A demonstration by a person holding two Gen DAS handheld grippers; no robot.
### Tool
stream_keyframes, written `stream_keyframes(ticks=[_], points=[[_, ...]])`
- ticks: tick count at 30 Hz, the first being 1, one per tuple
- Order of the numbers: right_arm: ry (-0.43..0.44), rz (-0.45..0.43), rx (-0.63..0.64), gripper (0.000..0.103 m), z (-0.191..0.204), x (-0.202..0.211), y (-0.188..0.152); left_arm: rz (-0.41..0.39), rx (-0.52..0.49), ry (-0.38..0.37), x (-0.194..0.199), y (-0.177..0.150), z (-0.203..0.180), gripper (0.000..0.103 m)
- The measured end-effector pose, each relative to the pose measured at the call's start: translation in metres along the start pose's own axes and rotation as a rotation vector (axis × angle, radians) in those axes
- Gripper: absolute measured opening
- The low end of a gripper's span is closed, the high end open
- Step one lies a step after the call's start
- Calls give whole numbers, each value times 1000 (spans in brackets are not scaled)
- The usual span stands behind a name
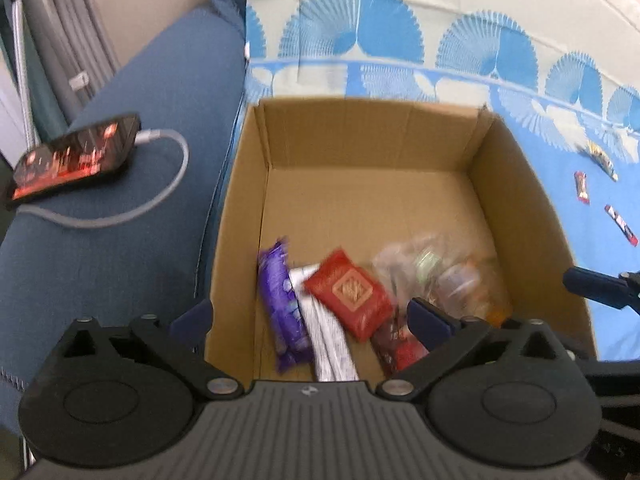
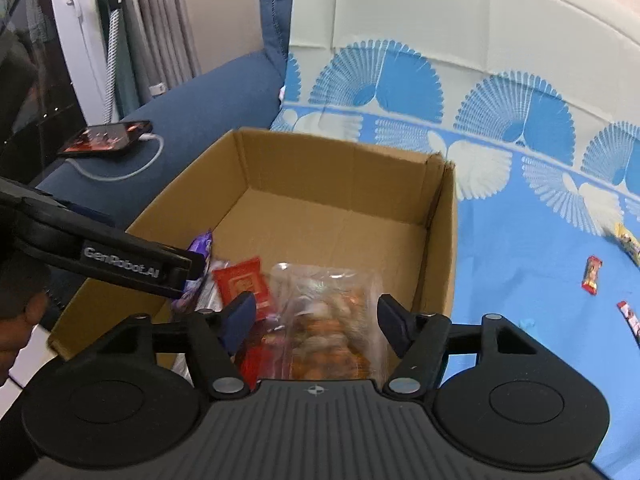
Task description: Organize snacks
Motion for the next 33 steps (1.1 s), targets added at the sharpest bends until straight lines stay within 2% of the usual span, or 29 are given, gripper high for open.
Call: stream_keyframes(ticks=[5, 10, 14, 21, 33], points=[[34, 47, -38, 82, 8, 18, -10, 22, 30, 2, 16, -16, 6, 103], [44, 50, -21, 86, 22, 45, -18, 25, 60, 15, 38, -34, 9, 103], [16, 21, -11, 90, 30, 69, -21, 24, 104, 19, 56, -50, 10, 103], [-37, -48, 5, 93, 38, 105, -28, -34, 93, 15, 90, -68, 4, 103], [-73, -138, 0, 95, 47, 152, -40, -109, 76, -6, 132, -93, -7, 103]])
Point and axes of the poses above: each gripper's, at about its wrist camera, not at the fingertips, and x roughly against the way its jaws point, z to its left, y to its top, the point moved 1 cm from there along -x, roughly the way its jaws point, and after that the axes turned 7 degrees about x, right-handed, at the moved point
